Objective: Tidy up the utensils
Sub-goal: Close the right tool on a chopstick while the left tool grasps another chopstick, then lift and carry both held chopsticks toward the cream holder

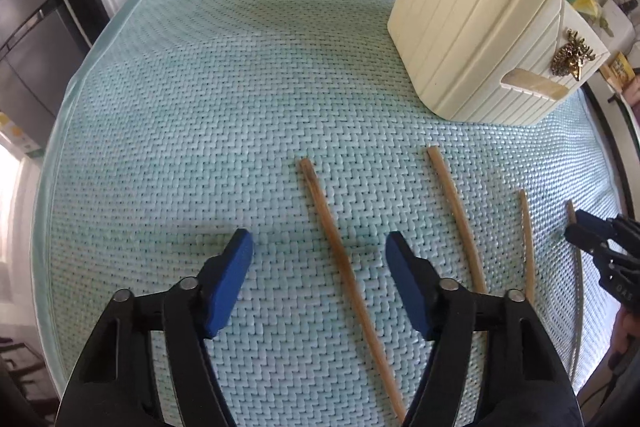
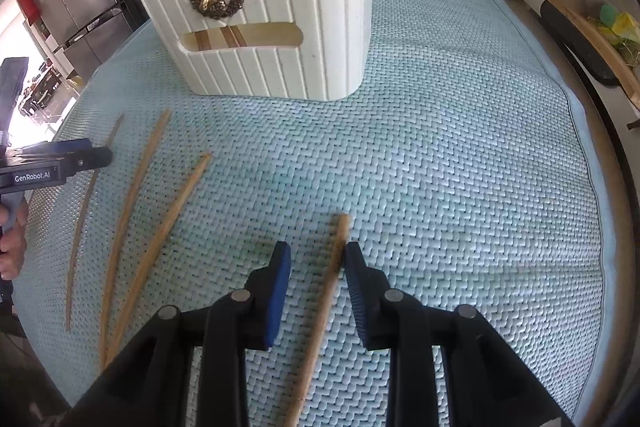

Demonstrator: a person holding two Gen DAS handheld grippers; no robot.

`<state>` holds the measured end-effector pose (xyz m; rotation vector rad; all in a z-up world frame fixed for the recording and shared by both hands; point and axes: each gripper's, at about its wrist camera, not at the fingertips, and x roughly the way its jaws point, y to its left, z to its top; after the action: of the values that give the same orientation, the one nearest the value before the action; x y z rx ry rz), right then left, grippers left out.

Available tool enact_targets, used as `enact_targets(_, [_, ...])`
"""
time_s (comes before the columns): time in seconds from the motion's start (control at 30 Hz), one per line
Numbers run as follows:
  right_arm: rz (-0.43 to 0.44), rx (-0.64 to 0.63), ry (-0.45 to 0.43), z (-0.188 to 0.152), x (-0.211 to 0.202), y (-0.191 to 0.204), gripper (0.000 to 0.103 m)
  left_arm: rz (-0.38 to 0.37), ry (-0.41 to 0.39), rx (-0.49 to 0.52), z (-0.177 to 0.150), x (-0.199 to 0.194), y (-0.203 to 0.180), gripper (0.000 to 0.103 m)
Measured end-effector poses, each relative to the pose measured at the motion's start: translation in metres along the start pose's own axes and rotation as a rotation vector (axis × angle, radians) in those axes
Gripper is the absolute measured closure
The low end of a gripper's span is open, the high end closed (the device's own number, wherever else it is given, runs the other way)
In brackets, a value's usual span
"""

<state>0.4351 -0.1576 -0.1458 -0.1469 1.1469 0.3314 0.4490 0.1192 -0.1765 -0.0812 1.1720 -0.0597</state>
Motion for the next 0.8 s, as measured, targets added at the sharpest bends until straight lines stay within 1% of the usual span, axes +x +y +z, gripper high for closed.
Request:
enact_targets(0.03, [-0.002,-0.003,0.002,0.003,0.001,0.001,0.076,-0.005,0.009,0.009,0.003,0.001,-0.002,0.042])
enact_targets(0.07, [-0.010,-0.005,0.001,0.007,0.003,0.002,0.080,-0.018,0.017,0.014,0.006,0.002,-0.004,0.048])
enact_targets(0.13, [-0.023,-0.006,-0.006,0.013,0.006,0.003,0.093,-0.019,0.021,0.013,0.014,0.004,-0.006,0.057])
enact_targets(0.17, [-0.016,-0.001,-0.007,0.016,0.008,0.003,0.095,-0.017,0.021,0.009,0.017,0.006,-0.007,0.067])
enact_targets(0.2, [-0.002,0.008,-0.009,0.018,0.009,0.001,0.096,-0.015,0.019,0.005,0.020,0.006,-0.007,0.083])
enact_targets(0.23, [0.003,0.014,-0.013,0.018,0.009,-0.002,0.096,-0.016,0.019,-0.002,0.023,0.007,-0.006,0.092])
enact_targets(0.3, [0.023,0.022,-0.026,0.016,0.008,-0.008,0.096,-0.056,0.016,-0.029,0.029,0.010,-0.001,0.099])
enact_targets(0.37, [0.059,0.037,-0.047,0.017,0.004,-0.014,0.096,-0.070,0.001,-0.041,0.029,0.006,0.002,0.099])
enact_targets(0.47, [0.087,0.046,-0.105,0.020,-0.016,-0.023,0.096,-0.094,-0.062,-0.040,0.022,-0.018,0.001,0.099])
enact_targets(0.67, [0.153,0.057,-0.246,0.022,-0.078,-0.032,0.096,-0.153,-0.223,-0.017,0.013,-0.095,-0.007,0.099])
enact_targets(0.8, [0.195,0.050,-0.345,0.013,-0.123,-0.034,0.096,-0.196,-0.333,0.010,-0.005,-0.148,-0.017,0.099])
